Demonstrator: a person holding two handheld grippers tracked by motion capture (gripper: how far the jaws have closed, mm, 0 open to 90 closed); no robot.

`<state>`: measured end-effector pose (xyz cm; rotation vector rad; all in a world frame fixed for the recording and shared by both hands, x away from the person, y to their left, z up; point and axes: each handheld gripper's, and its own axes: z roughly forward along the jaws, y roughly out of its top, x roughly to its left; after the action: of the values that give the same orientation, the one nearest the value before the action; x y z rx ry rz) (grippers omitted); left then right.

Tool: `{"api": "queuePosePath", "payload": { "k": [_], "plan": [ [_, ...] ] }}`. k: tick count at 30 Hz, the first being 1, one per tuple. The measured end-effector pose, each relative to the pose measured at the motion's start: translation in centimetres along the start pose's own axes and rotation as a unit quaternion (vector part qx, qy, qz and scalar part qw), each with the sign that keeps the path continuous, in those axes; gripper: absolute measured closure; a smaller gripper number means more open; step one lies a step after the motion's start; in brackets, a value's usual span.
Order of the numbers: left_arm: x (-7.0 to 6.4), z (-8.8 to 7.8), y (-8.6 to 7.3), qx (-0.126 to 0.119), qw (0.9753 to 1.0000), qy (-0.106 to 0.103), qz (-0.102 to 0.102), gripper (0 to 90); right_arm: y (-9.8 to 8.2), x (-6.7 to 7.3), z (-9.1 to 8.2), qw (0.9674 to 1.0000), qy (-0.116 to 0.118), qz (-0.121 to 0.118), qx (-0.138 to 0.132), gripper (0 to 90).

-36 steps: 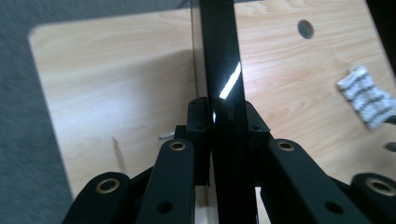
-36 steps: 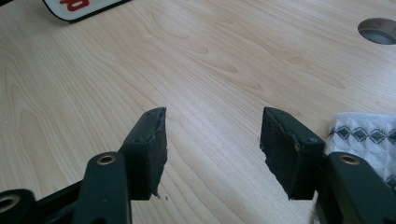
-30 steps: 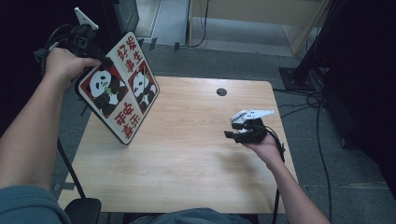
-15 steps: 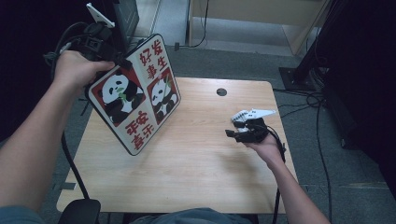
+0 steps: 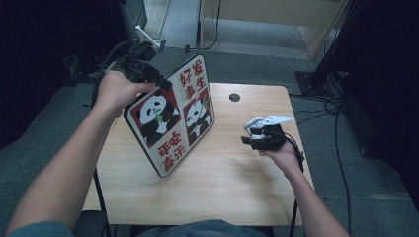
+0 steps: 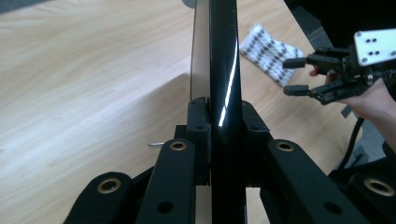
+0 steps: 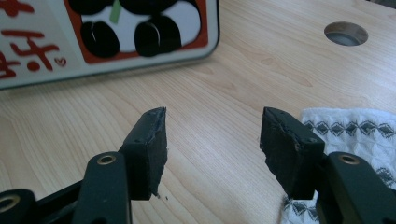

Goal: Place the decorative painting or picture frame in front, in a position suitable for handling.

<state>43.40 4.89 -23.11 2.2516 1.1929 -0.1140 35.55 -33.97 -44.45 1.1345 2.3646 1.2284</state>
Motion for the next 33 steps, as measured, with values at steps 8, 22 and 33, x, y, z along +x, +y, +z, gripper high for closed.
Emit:
{"api": "queuePosePath", "payload": {
  "k": [8, 22, 33],
  "plan": [
    [-1.6, 1.2, -0.2, -0.007, 0.9998, -0.015, 0.007, 79.4, 0.0, 0.1, 0.2, 1.0, 0.001, -0.004, 0.002, 42.2],
    [-1.5, 1.8, -0.5, -0.012, 0.9997, -0.02, 0.009, 78.8, 0.0, 0.0, 0.2, 1.0, -0.001, -0.005, 0.002, 42.2],
    [-1.1, 1.9, -0.6, -0.012, 0.9994, -0.031, -0.011, 75.8, 0.0, 0.0, 0.4, 1.0, 0.001, -0.003, 0.004, 42.1]
  ]
}}
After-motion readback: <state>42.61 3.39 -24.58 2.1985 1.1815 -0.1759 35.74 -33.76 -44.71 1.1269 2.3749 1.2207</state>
